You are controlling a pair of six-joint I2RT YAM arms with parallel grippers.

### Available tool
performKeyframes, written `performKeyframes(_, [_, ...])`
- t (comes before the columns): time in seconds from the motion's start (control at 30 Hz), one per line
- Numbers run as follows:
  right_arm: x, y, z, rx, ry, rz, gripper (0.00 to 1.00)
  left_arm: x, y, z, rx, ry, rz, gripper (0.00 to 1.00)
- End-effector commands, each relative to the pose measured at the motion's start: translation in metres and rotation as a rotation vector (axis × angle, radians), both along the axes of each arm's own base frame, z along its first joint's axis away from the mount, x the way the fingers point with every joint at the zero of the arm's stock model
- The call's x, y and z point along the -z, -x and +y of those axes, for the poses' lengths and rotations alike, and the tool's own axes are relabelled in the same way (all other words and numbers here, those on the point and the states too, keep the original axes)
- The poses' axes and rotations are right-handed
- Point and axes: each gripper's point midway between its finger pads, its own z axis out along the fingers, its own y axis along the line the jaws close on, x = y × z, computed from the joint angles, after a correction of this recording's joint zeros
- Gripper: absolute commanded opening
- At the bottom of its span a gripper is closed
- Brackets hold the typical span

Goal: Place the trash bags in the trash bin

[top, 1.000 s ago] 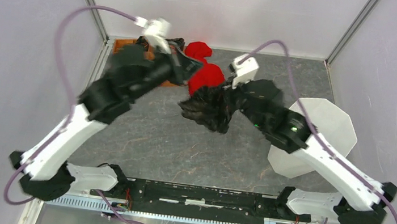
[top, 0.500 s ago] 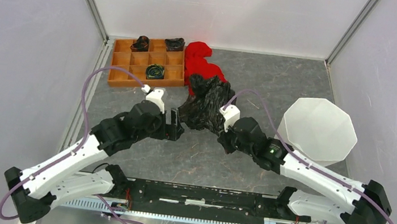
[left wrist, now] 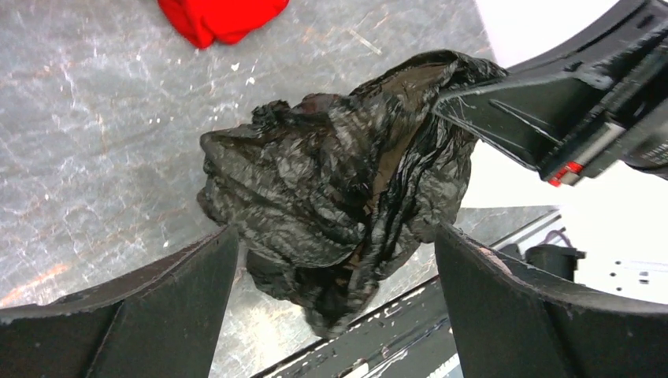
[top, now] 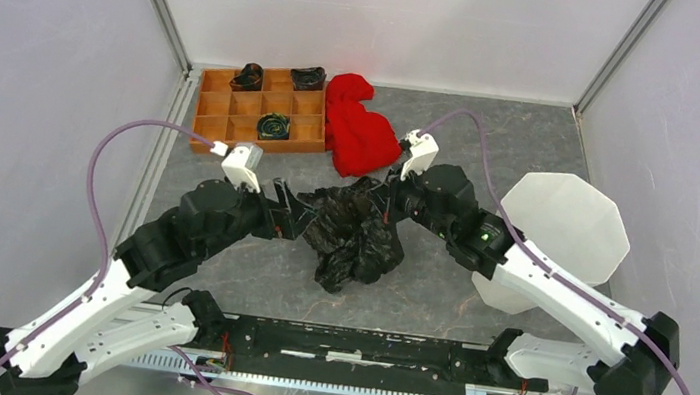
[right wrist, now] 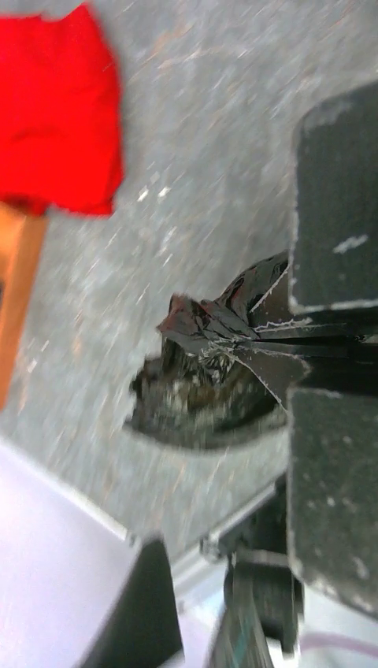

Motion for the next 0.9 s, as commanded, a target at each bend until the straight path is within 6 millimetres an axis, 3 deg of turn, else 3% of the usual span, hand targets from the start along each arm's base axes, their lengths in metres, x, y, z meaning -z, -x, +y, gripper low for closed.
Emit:
performKeyframes(0.0, [0.059, -0.022, -0.039, 0.150, 0.178, 0.055, 0.00, 0.023, -0.004, -0.007, -0.033, 0.033, 0.071, 1.00])
performKeyframes(0.17, [0.084, -0.021, -0.060, 0.166, 0.237, 0.069, 0.00, 0.055, -0.011, -0.019, -0.002, 0.035, 0.117, 1.00])
performKeyframes(0.3, [0.092, -0.018, -0.063, 0.152, 0.264, 0.070, 0.00, 0.064, -0.013, -0.030, 0.107, 0.164, 0.174, 1.00])
performKeyframes(0.4, [0.092, -0.018, -0.064, 0.147, 0.269, 0.061, 0.00, 0.082, -0.020, -0.032, 0.178, 0.284, 0.262, 1.00])
performKeyframes(0.6, [0.092, -0.014, -0.058, 0.106, 0.253, 0.055, 0.00, 0.093, -0.026, -0.056, 0.319, 0.454, 0.305, 1.00])
performKeyframes(0.87, [0.093, -0.009, -0.056, 0.081, 0.231, 0.049, 0.00, 0.127, -0.047, -0.069, 0.283, 0.468, 0.396, 1.00])
